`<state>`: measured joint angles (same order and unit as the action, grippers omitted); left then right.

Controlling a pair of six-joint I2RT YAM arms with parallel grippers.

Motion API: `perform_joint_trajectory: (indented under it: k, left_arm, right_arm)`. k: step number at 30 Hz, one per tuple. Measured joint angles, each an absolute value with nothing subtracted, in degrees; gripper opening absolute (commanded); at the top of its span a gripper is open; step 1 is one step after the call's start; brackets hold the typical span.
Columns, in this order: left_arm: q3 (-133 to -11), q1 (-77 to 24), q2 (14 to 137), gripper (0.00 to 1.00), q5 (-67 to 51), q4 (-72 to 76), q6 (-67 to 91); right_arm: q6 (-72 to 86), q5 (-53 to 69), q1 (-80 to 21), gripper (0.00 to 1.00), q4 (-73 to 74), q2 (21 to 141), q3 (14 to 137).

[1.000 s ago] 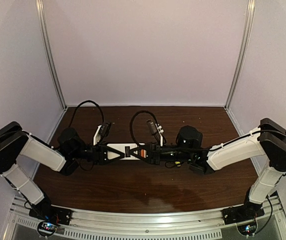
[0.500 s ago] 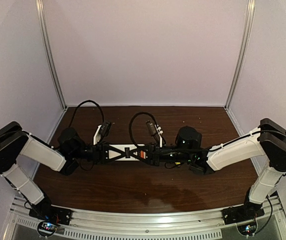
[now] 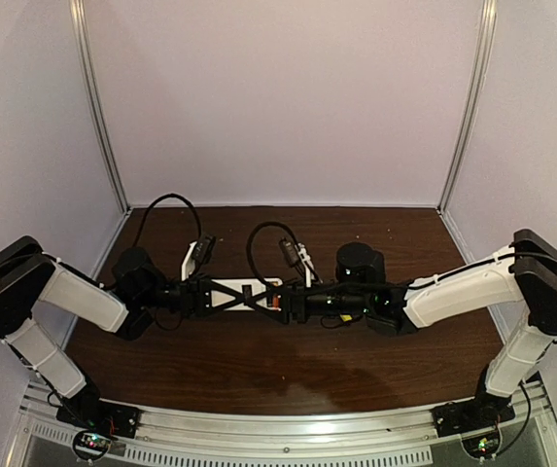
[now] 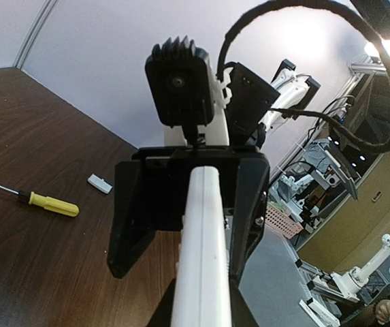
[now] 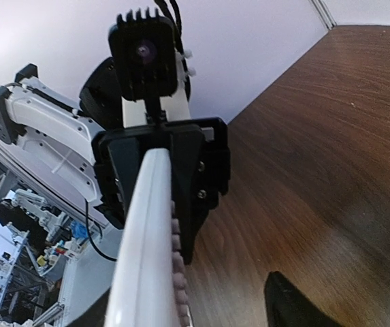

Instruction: Unload the batteries from the remote control

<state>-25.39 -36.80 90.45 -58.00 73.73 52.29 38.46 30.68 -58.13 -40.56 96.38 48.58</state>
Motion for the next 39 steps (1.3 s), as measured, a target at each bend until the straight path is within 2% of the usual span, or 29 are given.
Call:
perform_joint_trajectory:
  k: [3, 8, 18, 24, 30, 39]
  left_arm:
    - [-25.6, -36.8, 90.4, 0.00, -57.3, 73.6, 50.8]
    - [-25.6, -36.8, 89.0, 0.00, -54.7, 70.1, 47.1]
    - [-25.8, -36.8, 84.6, 0.00, -48.3, 60.4, 42.0]
    - [-27.3, -36.8, 84.6, 0.00, -45.3, 54.0, 41.2]
    - [-29.1, -36.8, 84.7, 0.00, -43.5, 49.2, 41.2]
    - [-32.1, -36.8, 86.3, 0.00, -41.8, 42.4, 41.3]
  right_arm:
    - [36.9, 28.4, -58.1, 0.78, -35.0, 94.4, 48.6]
    - [33.7, 23.8, -58.1, 0.83, -27.0, 88.2, 48.6]
    - [27.2, 9.8, -58.0, 0.85, -15.2, 77.4, 45.8]
    - [24.7, -0.6, -57.8, 0.85, -10.0, 75.1, 41.7]
    - [24.2, -7.0, -57.1, 0.82, -6.1, 75.4, 40.6]
    - [24.4, -9.3, -52.6, 0.71, -3.0, 80.4, 40.6]
